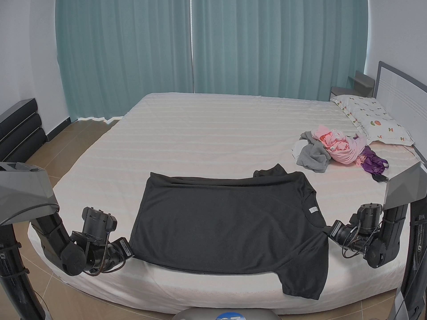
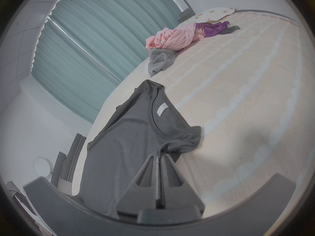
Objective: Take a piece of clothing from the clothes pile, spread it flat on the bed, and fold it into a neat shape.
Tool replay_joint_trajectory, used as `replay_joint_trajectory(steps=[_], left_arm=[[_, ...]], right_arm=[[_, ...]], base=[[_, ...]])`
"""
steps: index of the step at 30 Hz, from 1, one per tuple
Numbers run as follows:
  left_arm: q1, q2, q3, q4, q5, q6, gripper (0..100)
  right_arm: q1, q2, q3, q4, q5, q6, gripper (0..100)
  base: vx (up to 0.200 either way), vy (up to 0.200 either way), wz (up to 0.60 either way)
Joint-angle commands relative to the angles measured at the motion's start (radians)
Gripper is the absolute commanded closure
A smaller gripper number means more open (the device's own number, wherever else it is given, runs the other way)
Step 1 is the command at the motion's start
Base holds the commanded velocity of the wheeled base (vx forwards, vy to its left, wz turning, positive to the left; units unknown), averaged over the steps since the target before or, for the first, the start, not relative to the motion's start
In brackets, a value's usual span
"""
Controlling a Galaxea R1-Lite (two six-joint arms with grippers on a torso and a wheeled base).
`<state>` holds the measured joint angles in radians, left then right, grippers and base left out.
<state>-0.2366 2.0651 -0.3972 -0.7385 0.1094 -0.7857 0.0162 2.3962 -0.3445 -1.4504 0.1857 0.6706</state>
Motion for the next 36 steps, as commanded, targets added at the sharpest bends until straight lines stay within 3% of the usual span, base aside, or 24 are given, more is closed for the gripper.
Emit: replay_joint_trajectory(steps=[1,10,11,21,24,27,36], left_arm=[[0.000,0.007,0.003,-0.004,0.001,0.000,100],[0.000,0.017,0.000,-0.005,0.001,-0.001,100],[-0.001,0.015,0.001,-0.005,0.001,0.000,100],[-0.001,0.012,0.005,-0.005,0.000,-0.001,100],[-0.001,0.007,0.006,-0.005,0.000,-0.001,100],[-0.001,0.006,0.008,-0.005,0.000,-0.001,100],[-0.001,0.004,0.009,-0.005,-0.002,-0.001,100]], right_arm=[[-0.001,-0.042,-0.065,0.045,0.000,0.000,100],[0.001,-0.020,-0.134,0.130,0.000,0.000,100],[-0.002,-0.014,-0.136,0.124,0.000,0.000,0],[-0.030,-0.068,-0.061,0.124,0.024,-0.002,0],[-0.035,-0.112,0.055,0.107,0.109,-0.017,0],[-0.044,-0.106,0.130,0.055,0.167,-0.056,0],[-0.032,0.029,0.274,-0.119,0.187,-0.129,0]], base=[[0.000,0.000,0.00],[0.000,0.000,0.00],[0.000,0.000,0.00],[0.000,0.000,0.00],[0.000,0.000,0.00],[0.000,0.000,0.00],[0.000,0.000,0.00]])
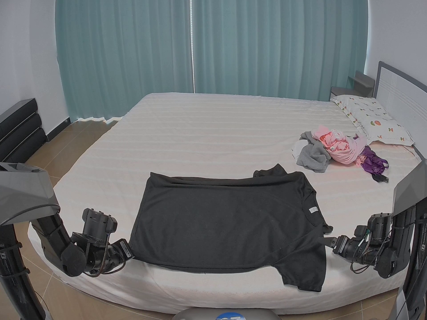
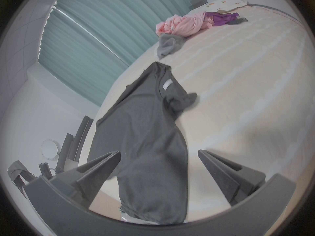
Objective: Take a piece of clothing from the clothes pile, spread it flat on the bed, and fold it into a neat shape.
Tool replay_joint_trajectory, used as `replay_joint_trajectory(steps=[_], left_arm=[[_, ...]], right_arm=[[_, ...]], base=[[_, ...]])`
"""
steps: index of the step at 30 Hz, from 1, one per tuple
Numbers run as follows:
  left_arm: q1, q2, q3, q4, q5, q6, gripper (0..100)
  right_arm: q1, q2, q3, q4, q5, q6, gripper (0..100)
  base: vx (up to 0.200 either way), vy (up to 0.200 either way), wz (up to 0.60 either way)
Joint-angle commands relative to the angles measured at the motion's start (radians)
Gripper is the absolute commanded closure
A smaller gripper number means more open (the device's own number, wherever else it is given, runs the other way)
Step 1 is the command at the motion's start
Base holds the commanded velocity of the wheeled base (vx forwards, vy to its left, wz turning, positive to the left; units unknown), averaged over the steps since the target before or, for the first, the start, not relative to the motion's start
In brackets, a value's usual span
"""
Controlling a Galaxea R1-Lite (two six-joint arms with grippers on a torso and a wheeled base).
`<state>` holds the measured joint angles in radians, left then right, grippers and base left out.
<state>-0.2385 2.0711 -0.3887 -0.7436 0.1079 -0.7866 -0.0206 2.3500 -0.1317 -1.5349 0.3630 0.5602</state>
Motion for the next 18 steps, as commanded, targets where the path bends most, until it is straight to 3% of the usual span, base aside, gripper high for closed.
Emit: replay_joint_trajectory(steps=[1,18], left_arm=[[0.001,-0.002,0.001,0.000,-0.002,0.000,100],[0.001,0.000,-0.001,0.000,-0.005,0.000,100]], right_arm=[[0.008,0.080,0.063,-0.028,0.011,-0.019,0],[0.087,0.094,0.003,-0.028,0.007,-0.013,0]], base=[[0.000,0.000,0.00],[0.000,0.000,0.00]])
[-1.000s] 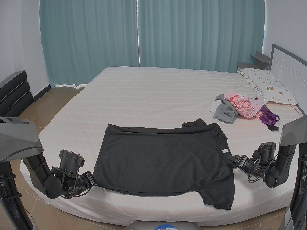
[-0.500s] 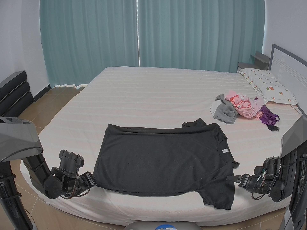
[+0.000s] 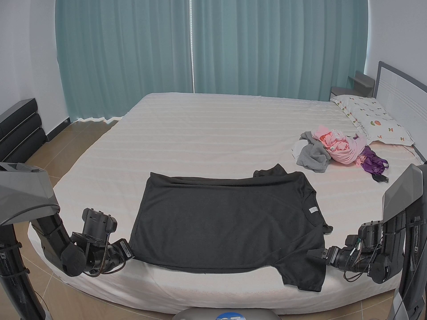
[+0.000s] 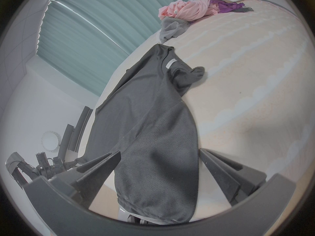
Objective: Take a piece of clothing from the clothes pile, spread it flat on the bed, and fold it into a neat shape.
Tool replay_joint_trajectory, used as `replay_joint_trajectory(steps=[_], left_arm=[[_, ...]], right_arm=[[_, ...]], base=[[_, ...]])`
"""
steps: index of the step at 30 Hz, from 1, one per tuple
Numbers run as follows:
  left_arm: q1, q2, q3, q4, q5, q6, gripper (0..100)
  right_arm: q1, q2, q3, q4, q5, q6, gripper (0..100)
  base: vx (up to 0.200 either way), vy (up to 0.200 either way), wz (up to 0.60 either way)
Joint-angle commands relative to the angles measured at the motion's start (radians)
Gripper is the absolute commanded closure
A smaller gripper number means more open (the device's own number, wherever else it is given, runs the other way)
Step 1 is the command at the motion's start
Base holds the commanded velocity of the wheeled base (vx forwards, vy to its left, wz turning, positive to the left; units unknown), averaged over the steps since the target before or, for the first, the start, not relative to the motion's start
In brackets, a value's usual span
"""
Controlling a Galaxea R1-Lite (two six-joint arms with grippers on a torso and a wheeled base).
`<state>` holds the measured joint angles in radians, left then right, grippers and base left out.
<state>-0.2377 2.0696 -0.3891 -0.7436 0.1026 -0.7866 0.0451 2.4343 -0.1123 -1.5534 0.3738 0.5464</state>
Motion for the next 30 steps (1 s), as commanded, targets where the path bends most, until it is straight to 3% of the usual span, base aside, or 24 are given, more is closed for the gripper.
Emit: replay_joint_trajectory(steps=[1,13,14,30], left_arm=[[-0.002,0.001,0.000,0.000,0.000,0.000,100],[0.000,0.001,0.000,0.000,0.000,0.000,100],[0.000,0.001,0.000,0.000,0.000,0.000,100],[0.000,-0.023,0.006,0.000,0.003,0.004,100]], right_arm=[[0.021,0.012,-0.018,-0.010,-0.004,0.001,0],[0.018,0.026,-0.017,-0.010,-0.015,-0.008,0],[0.016,0.023,-0.017,-0.011,-0.016,-0.008,100],[-0.022,-0.110,0.072,-0.010,-0.026,-0.008,100]], base=[[0.000,0.000,0.00],[0.000,0.000,0.00],[0.000,0.000,0.00],[0.000,0.000,0.00]])
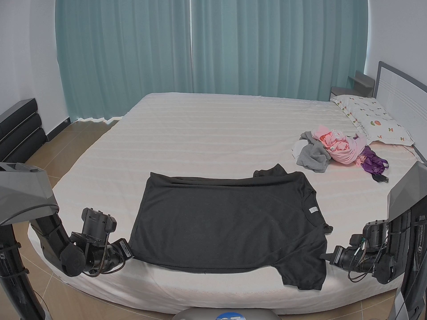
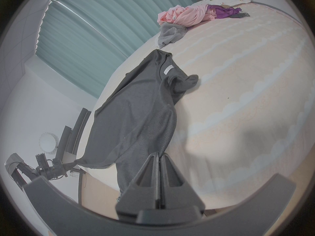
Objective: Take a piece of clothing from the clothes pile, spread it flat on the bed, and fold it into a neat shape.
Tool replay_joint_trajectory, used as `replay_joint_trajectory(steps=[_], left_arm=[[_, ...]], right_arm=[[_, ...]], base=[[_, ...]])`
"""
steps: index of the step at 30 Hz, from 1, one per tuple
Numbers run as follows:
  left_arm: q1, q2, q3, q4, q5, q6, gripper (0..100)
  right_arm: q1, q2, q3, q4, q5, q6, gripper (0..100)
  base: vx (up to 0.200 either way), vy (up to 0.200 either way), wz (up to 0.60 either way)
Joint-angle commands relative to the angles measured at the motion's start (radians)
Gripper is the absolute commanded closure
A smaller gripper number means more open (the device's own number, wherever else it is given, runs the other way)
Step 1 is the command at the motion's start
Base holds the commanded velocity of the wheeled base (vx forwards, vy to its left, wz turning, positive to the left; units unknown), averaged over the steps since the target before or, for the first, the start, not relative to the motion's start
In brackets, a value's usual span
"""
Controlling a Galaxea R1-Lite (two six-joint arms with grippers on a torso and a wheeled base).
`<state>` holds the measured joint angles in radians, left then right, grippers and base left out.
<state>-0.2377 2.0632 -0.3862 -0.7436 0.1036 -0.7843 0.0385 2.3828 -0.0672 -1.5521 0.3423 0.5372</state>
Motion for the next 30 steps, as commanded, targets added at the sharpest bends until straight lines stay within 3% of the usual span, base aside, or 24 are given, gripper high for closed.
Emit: replay_joint_trajectory(steps=[1,10,21,30], left_arm=[[0.000,-0.021,0.003,0.001,0.004,0.002,100],[0.000,-0.097,0.006,0.013,0.007,0.007,100],[0.012,-0.104,0.035,0.015,0.008,0.013,100],[0.014,-0.107,0.078,0.012,0.010,0.049,100]], right_arm=[[-0.020,-0.070,0.032,-0.011,0.007,0.001,100],[-0.081,-0.128,0.067,-0.008,0.046,0.010,100],[-0.083,-0.229,0.067,0.115,0.046,0.004,100],[-0.086,-0.359,0.067,0.334,0.046,-0.040,100]], base=[[0.000,0.000,0.00],[0.000,0.000,0.00],[0.000,0.000,0.00],[0.000,0.000,0.00]])
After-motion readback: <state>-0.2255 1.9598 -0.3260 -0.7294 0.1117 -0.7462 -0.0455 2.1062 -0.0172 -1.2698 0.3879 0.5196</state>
